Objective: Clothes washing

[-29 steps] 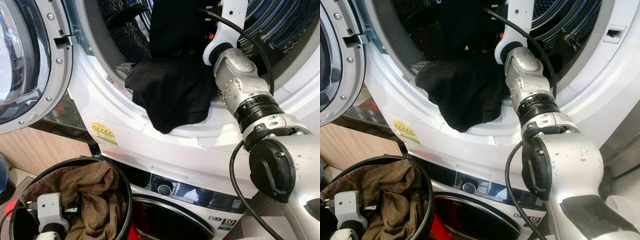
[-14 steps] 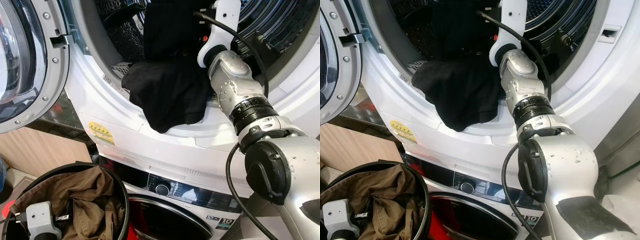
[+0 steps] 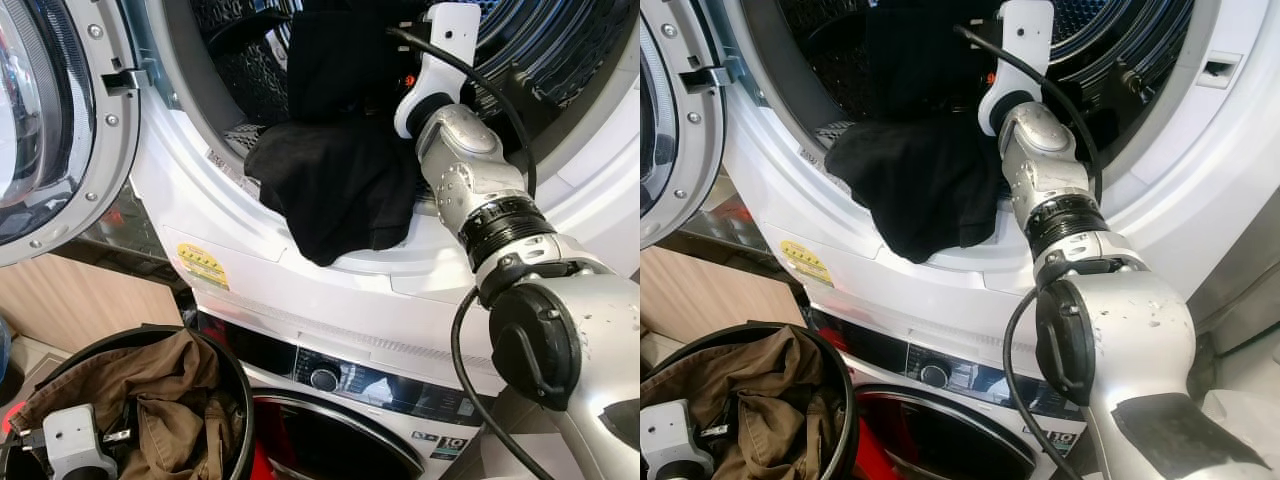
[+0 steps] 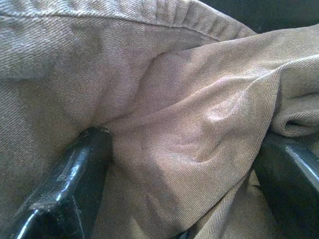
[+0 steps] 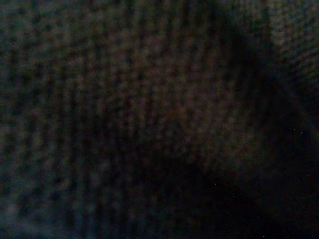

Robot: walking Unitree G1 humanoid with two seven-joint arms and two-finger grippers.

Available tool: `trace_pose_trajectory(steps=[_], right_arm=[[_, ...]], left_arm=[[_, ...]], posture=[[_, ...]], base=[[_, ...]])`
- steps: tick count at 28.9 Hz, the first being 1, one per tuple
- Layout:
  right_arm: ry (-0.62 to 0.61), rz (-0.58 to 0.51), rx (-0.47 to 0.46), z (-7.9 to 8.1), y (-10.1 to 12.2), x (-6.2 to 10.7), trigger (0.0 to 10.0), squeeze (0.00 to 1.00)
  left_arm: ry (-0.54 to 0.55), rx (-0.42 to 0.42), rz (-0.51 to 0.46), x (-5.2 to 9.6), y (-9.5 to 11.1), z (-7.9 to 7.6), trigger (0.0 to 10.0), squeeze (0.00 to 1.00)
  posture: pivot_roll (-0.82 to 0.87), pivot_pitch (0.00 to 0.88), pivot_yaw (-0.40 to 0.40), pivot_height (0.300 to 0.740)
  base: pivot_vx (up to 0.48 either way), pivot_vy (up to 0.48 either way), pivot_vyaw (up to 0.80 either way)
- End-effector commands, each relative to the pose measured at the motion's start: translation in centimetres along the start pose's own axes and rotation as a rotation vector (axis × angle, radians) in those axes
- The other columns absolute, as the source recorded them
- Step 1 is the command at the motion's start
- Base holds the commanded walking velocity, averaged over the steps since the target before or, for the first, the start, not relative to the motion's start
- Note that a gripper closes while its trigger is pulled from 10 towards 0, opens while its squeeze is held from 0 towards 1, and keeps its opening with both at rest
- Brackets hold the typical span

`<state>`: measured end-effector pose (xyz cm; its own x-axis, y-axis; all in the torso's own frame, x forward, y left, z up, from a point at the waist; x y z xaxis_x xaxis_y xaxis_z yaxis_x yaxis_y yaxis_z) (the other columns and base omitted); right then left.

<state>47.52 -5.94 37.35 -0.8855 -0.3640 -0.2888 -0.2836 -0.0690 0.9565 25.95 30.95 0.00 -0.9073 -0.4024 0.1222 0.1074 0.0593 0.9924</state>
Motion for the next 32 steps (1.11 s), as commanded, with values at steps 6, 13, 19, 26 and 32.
trace_pose_trajectory(steps=[6, 13, 19, 26, 32], right_arm=[[0.016, -0.026, 0.000, 0.5, 0.6, -0.1, 10.0, 1.00], [0.021, -0.029, 0.000, 0.6, 0.7, -0.1, 10.0, 1.00], [0.023, -0.024, 0.006, 0.6, 0.6, -0.1, 10.0, 1.00], [0.035, -0.020, 0.056, 0.7, 0.8, -0.2, 10.0, 0.00], [0.009, -0.045, 0.062, 0.3, 2.1, -0.3, 10.0, 0.00]], left_arm=[[0.043, -0.017, 0.029, 0.3, -0.5, 1.5, 10.0, 0.00], [0.042, -0.019, 0.030, 0.3, -0.5, 1.6, 10.0, 0.00], [0.038, -0.021, 0.031, 0.3, -0.5, 1.5, 10.0, 0.00], [0.038, -0.016, 0.036, 0.2, -0.6, 1.4, 10.0, 0.00], [0.038, -0.014, 0.038, 0.3, -0.7, 1.3, 10.0, 0.00]], posture=[[0.05, 0.008, -0.001, 0.740], [0.06, 0.011, 0.002, 0.740], [0.05, 0.017, 0.003, 0.740], [0.05, 0.020, 0.003, 0.740], [0.05, 0.025, 0.000, 0.740]], base=[[0.000, 0.000, 0.00], [0.000, 0.000, 0.00], [0.000, 0.000, 0.00], [0.000, 0.000, 0.00], [0.000, 0.000, 0.00]])
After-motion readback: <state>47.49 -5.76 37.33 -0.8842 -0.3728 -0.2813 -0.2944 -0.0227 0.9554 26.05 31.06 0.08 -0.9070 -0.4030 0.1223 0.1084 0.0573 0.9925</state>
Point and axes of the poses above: a point about 5 cm out from each wrist's last joint towards the gripper, its own x axis pointing back from the gripper into the wrist, its own y axis along the axis of the wrist's last joint, z = x × y, the point moved 6 cm from there along -x, pointing out of the wrist towards the gripper, and after that the axes turned 3 degrees about x, right-handed, at the moved point
